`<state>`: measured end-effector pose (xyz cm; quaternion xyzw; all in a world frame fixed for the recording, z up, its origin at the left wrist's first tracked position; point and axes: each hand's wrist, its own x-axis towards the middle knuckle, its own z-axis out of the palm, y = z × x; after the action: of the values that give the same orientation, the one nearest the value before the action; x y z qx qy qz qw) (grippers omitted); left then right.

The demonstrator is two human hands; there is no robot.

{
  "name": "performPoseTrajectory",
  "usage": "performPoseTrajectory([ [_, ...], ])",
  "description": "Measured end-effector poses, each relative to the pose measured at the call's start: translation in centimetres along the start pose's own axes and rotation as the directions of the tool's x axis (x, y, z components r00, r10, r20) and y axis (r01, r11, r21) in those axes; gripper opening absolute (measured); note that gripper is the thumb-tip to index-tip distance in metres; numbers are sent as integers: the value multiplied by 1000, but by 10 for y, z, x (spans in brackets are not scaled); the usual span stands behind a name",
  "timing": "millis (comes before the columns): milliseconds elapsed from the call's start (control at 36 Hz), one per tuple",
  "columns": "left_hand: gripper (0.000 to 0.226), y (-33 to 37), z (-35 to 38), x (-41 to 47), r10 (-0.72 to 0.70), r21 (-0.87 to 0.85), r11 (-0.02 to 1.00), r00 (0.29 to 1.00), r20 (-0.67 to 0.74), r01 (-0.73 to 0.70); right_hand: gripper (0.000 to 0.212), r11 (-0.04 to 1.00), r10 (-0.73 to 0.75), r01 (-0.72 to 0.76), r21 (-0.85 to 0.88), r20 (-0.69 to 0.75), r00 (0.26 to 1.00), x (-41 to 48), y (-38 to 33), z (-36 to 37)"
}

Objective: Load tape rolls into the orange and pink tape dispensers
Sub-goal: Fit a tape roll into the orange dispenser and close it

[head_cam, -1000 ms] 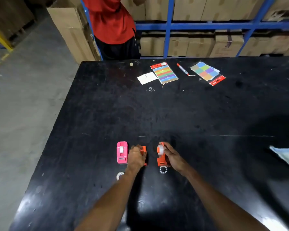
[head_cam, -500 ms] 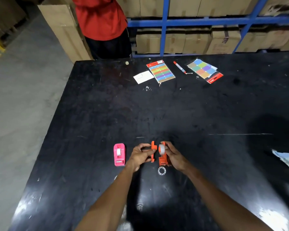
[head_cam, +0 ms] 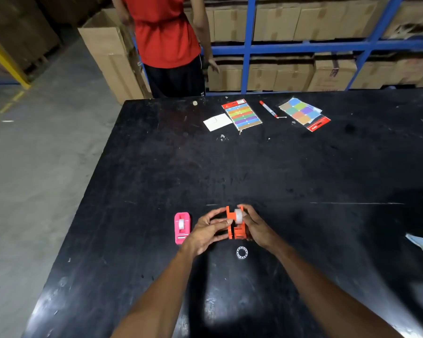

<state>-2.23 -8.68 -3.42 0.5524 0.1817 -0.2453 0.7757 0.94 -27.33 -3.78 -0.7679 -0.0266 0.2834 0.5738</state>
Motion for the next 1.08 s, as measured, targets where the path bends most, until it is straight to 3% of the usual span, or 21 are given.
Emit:
performPoseTrajectory([
  [612,38,18,0,-24,27,-21,999,1000,-15,-28,24,988,-115,116,-98,18,993,0,-20,7],
  [1084,42,23,-3,-32,44,-32,998,998,-34,-45,22,988,-89,93,-120,41,995,-1,-31,14],
])
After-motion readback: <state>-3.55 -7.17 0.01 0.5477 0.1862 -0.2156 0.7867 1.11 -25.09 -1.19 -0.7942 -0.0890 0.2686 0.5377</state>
